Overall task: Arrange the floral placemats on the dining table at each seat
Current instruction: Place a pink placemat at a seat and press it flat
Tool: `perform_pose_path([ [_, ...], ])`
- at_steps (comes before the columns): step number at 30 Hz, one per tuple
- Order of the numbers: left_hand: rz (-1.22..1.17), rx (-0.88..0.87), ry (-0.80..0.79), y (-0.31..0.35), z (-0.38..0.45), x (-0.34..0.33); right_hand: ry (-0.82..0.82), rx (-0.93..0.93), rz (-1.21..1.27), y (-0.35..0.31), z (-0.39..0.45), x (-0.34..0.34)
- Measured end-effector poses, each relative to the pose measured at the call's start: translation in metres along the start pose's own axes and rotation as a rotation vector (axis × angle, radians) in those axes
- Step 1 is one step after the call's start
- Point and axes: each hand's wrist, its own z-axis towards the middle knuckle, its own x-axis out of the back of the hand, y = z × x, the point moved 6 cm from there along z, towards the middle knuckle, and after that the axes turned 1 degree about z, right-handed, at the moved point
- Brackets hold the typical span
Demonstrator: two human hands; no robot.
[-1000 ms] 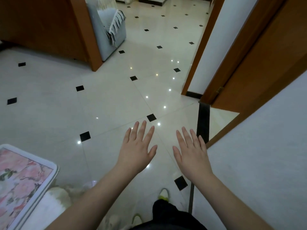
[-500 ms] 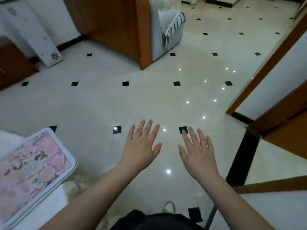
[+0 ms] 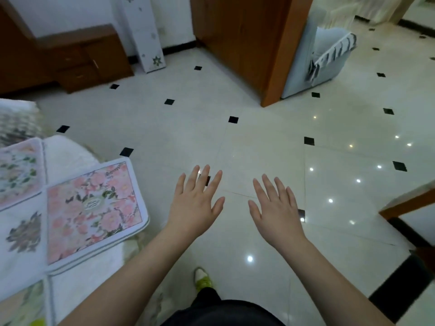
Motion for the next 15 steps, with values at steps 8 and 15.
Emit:
perform_pose_path([
  [8, -0.013, 0.108, 0.029, -0.082, 0.041, -0.014, -0.001, 0.132, -0.051, -0.07, 0.089, -0.001],
  [15, -0.054, 0.204, 0.008, -0.141, 0.057, -0.019, 0.021, 0.206, -0.046, -0.123, 0.146, 0.004],
])
